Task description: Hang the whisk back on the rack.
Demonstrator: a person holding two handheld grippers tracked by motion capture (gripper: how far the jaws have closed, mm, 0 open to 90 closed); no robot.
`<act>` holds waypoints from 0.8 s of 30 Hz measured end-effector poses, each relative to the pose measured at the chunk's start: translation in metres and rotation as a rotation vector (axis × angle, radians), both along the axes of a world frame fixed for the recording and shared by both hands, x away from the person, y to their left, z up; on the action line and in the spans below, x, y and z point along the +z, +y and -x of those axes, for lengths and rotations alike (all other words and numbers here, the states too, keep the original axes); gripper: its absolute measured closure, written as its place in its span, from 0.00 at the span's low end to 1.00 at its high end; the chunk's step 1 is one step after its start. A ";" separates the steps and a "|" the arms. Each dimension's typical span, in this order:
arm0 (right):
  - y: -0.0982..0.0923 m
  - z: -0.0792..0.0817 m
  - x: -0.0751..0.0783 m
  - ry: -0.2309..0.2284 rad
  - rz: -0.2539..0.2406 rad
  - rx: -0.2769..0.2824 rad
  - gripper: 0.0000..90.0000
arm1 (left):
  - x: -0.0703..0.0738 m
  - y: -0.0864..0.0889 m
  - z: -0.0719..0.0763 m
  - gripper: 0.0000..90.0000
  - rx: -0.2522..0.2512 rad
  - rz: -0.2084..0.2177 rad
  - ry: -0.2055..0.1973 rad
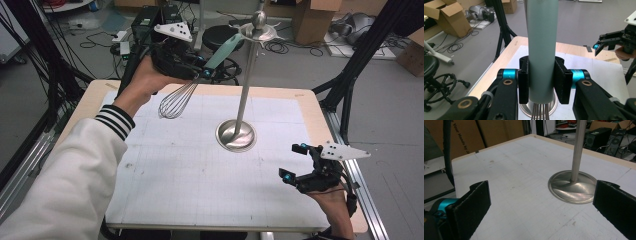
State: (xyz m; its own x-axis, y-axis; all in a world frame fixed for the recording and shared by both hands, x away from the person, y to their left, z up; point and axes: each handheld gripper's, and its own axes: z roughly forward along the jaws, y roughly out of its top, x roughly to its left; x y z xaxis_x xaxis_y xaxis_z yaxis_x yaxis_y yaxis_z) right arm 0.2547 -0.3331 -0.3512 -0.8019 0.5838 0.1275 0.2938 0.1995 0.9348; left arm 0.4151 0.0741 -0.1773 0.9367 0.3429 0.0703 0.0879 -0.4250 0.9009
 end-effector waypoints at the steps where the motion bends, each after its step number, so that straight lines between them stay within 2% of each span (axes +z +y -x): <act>1: 0.000 0.000 0.000 0.000 0.001 0.001 0.00 | 0.000 -0.001 -0.001 0.77 0.001 -0.003 -0.001; 24: -0.002 -0.001 -0.002 0.008 -0.007 -0.005 0.00 | -0.008 -0.017 -0.010 0.77 0.009 -0.022 0.019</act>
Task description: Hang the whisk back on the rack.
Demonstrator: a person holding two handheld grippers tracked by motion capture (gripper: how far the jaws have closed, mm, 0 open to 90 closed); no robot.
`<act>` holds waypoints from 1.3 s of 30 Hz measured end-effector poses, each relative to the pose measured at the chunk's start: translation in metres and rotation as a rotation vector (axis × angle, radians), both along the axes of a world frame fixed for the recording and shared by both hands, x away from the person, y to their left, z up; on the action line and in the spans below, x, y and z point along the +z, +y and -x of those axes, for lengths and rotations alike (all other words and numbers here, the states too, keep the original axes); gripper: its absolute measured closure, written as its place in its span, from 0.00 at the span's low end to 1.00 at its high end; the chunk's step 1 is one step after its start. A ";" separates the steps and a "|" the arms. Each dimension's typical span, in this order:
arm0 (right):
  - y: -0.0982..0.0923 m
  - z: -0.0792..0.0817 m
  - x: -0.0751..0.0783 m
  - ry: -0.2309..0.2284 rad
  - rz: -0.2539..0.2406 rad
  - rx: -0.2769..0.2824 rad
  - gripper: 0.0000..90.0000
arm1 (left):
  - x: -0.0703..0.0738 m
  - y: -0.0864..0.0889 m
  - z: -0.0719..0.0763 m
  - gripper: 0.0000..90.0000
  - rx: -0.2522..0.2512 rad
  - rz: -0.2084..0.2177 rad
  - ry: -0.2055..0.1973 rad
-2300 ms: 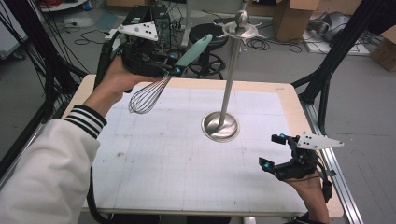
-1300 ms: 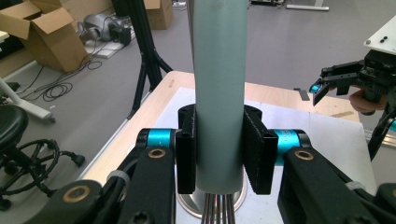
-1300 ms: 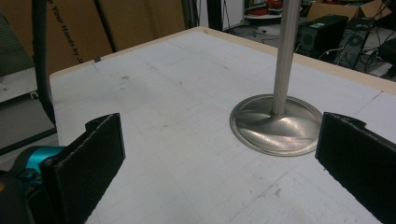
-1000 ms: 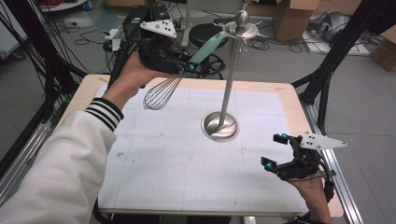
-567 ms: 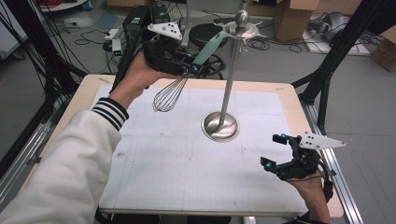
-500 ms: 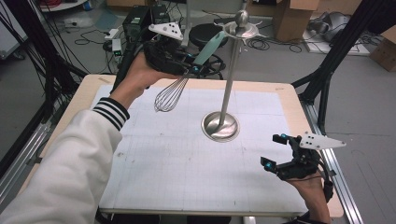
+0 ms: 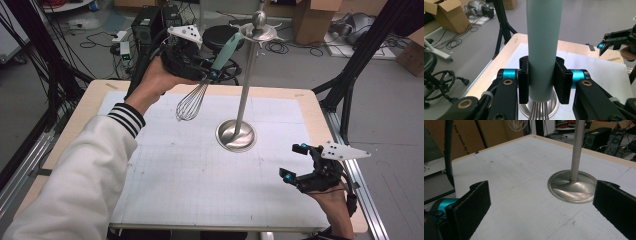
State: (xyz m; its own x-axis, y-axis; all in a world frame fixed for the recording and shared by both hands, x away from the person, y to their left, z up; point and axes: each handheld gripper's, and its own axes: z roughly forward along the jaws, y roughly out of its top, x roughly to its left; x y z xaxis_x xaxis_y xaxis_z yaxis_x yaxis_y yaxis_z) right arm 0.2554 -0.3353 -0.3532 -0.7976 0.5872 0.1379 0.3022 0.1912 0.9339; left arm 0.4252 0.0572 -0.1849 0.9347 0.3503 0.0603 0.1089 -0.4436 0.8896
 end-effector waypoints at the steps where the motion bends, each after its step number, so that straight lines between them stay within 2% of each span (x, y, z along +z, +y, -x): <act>1: 0.000 0.000 0.000 0.000 0.001 0.000 0.00 | -0.001 -0.001 0.000 0.77 0.002 0.003 0.002; 25: -0.001 -0.001 -0.002 0.004 -0.002 0.004 0.00 | -0.010 -0.020 -0.009 0.77 0.007 0.016 0.013; 39: -0.003 0.000 -0.002 0.000 -0.005 0.003 0.00 | -0.013 -0.024 -0.010 0.76 0.016 0.002 0.009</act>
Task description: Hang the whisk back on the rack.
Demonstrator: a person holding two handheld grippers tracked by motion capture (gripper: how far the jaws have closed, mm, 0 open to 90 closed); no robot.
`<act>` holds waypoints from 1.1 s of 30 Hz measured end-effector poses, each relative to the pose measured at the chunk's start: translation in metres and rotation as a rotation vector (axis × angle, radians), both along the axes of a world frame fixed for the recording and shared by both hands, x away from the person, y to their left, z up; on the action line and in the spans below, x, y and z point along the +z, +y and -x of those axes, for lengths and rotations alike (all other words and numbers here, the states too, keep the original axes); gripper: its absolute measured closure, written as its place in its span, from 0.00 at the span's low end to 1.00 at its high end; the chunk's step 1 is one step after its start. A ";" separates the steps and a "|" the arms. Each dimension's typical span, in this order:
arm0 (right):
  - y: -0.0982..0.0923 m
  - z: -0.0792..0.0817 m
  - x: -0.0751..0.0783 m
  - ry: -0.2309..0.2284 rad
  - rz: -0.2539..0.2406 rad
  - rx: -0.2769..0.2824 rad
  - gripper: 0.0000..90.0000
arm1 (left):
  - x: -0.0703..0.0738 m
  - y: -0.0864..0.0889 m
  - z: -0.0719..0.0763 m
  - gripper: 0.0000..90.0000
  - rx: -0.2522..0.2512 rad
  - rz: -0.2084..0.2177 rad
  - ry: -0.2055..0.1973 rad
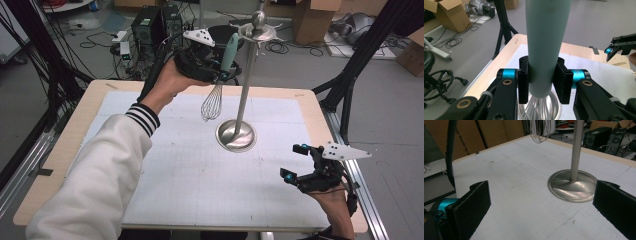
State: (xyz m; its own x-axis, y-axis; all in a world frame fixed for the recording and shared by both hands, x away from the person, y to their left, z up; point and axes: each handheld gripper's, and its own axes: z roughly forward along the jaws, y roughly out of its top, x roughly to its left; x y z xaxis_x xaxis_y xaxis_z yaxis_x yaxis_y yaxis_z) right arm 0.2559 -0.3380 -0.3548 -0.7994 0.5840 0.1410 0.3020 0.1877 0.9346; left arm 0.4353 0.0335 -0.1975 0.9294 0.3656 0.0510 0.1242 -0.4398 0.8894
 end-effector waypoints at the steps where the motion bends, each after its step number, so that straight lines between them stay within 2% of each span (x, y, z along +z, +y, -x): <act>1: 0.000 0.000 0.000 0.004 -0.001 0.002 0.00 | 0.000 0.000 0.000 0.76 0.000 -0.004 -0.001; 6: -0.001 0.000 0.000 0.001 -0.003 -0.003 0.00 | -0.001 -0.001 0.000 0.76 -0.001 0.002 0.003; 8: -0.001 0.001 0.000 0.002 -0.003 -0.003 0.00 | -0.001 -0.001 0.000 0.72 0.007 0.003 0.002; 12: -0.001 0.000 0.000 0.002 -0.003 -0.002 0.00 | 0.000 0.001 0.000 0.62 0.020 0.013 -0.001; 13: 0.000 0.000 0.000 -0.001 -0.001 -0.002 0.00 | 0.001 0.002 0.000 0.56 0.027 0.007 -0.010; 14: 0.000 0.000 0.000 -0.001 -0.001 -0.002 0.00 | 0.001 0.003 0.001 0.56 0.029 0.006 -0.012; 18: 0.000 0.000 0.001 -0.003 0.002 -0.002 0.00 | 0.005 0.009 0.006 0.42 0.021 0.018 -0.019; 20: 0.000 0.000 0.001 0.000 0.003 -0.005 0.00 | 0.008 0.014 0.009 0.37 0.027 0.012 -0.026; 22: 0.001 0.000 0.001 -0.003 0.004 -0.006 0.00 | 0.009 0.022 0.015 0.34 0.034 0.027 -0.030; 24: 0.001 -0.001 0.001 -0.007 0.003 -0.008 0.00 | 0.010 0.033 0.022 0.26 0.055 0.010 -0.025; 25: 0.001 -0.001 0.001 -0.007 0.003 -0.008 0.00 | 0.010 0.033 0.022 0.21 0.055 0.010 -0.025; 27: 0.001 -0.001 0.001 -0.007 -0.001 -0.009 0.00 | 0.009 0.047 0.030 0.08 0.071 0.010 -0.009; 28: 0.001 -0.001 0.001 -0.007 -0.001 -0.009 0.00 | 0.009 0.047 0.030 0.06 0.071 0.010 -0.009; 29: 0.000 -0.001 0.001 -0.011 -0.001 -0.010 0.00 | 0.006 0.058 0.034 0.02 0.090 0.002 -0.017; 33: 0.000 -0.001 0.001 -0.008 0.000 -0.013 0.00 | -0.002 0.081 0.043 0.02 0.108 0.033 0.000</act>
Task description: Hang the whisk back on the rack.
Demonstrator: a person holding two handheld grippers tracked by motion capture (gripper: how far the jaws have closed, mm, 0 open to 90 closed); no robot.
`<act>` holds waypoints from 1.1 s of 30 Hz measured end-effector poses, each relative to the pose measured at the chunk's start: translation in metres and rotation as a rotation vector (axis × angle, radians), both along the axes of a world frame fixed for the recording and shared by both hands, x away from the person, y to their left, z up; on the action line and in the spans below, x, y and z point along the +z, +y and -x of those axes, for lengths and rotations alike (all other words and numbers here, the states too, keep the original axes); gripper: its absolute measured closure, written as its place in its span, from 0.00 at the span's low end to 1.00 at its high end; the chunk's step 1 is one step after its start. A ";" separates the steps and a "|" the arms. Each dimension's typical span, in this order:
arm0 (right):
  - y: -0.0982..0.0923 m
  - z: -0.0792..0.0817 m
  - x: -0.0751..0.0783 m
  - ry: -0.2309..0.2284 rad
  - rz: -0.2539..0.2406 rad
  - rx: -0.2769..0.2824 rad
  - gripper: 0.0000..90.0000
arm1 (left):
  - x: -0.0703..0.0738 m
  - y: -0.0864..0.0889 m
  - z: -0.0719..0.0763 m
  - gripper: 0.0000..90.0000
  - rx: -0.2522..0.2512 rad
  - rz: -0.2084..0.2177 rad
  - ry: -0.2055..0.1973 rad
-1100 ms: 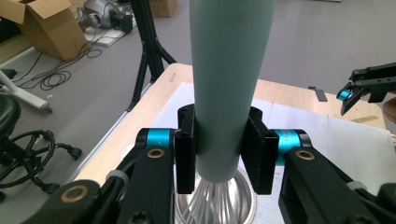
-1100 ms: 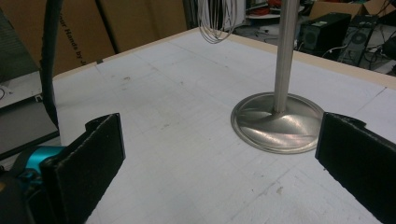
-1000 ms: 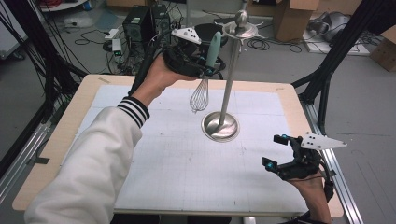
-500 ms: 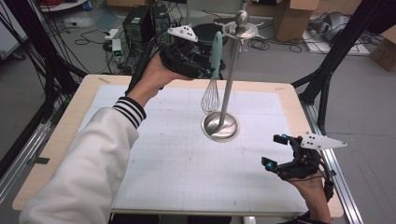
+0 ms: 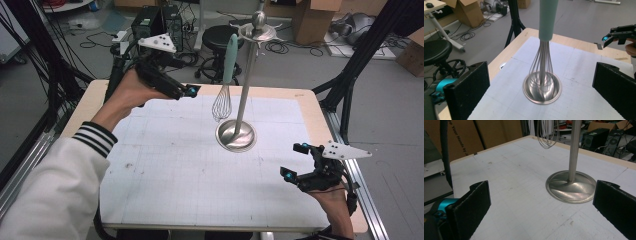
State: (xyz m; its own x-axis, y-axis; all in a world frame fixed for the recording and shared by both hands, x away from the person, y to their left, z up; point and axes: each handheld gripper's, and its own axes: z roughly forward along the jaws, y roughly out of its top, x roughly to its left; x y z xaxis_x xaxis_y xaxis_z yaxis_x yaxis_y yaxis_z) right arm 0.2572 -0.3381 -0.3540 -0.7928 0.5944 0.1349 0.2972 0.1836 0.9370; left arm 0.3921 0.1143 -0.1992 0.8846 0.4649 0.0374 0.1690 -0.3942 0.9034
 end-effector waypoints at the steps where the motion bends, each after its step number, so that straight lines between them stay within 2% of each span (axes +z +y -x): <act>1: 0.000 0.000 0.000 0.001 -0.003 0.002 0.00 | 0.000 0.000 0.000 0.02 0.000 0.000 0.000; 2: 0.000 0.000 0.000 0.002 -0.007 0.005 0.00 | -0.006 0.011 0.005 0.02 0.007 0.003 0.001; 7: -0.002 0.001 0.001 -0.003 -0.021 -0.001 0.00 | -0.019 0.038 0.023 0.02 0.012 0.013 -0.016; 8: -0.002 0.001 0.001 -0.003 -0.021 -0.001 0.00 | -0.019 0.038 0.023 0.02 0.012 0.013 -0.016; 9: -0.002 0.001 0.001 -0.004 -0.024 -0.005 0.00 | -0.025 0.050 0.032 0.02 0.020 0.031 -0.027; 10: -0.002 0.002 0.001 -0.004 -0.026 -0.006 0.00 | -0.025 0.050 0.032 0.02 0.020 0.031 -0.027; 12: -0.002 0.003 0.002 -0.004 -0.026 -0.008 0.00 | -0.034 0.065 0.045 0.02 0.035 0.051 -0.038; 13: -0.002 0.003 0.002 -0.004 -0.026 -0.008 0.00 | -0.034 0.065 0.045 0.02 0.035 0.051 -0.038; 14: -0.003 0.003 0.002 -0.006 -0.026 -0.011 0.00 | -0.040 0.075 0.054 0.02 0.047 0.060 -0.050; 15: -0.003 0.003 0.002 -0.006 -0.026 -0.011 0.00 | -0.040 0.075 0.054 0.02 0.047 0.060 -0.050; 16: -0.003 0.004 0.002 -0.003 -0.023 -0.015 0.00 | -0.047 0.084 0.065 0.02 0.068 0.067 -0.074; 17: -0.003 0.004 0.002 -0.003 -0.023 -0.015 0.00 | -0.047 0.084 0.065 0.02 0.068 0.067 -0.074; 19: -0.003 0.004 0.002 -0.005 -0.023 -0.016 0.00 | -0.056 0.092 0.075 0.02 0.073 0.096 -0.075; 20: -0.005 0.004 0.003 -0.012 -0.024 -0.024 0.00 | -0.065 0.100 0.085 0.02 0.078 0.099 -0.081; 22: -0.005 0.005 0.004 -0.010 -0.027 -0.026 0.00 | -0.070 0.104 0.089 0.02 0.077 0.102 -0.080; 26: -0.005 0.005 0.004 -0.010 -0.029 -0.033 0.00 | -0.091 0.120 0.104 0.02 0.087 0.104 -0.064; 27: -0.004 0.005 0.004 -0.013 -0.028 -0.031 0.00 | -0.102 0.129 0.110 0.02 0.100 0.117 -0.055; 28: -0.004 0.005 0.004 -0.013 -0.028 -0.031 0.00 | -0.102 0.129 0.110 0.02 0.100 0.117 -0.055; 30: -0.002 0.004 0.004 -0.015 -0.024 -0.027 0.00 | -0.113 0.138 0.119 0.02 0.113 0.141 -0.052; 33: -0.001 0.004 0.004 -0.013 -0.024 -0.031 0.00 | -0.122 0.145 0.127 0.02 0.122 0.158 -0.061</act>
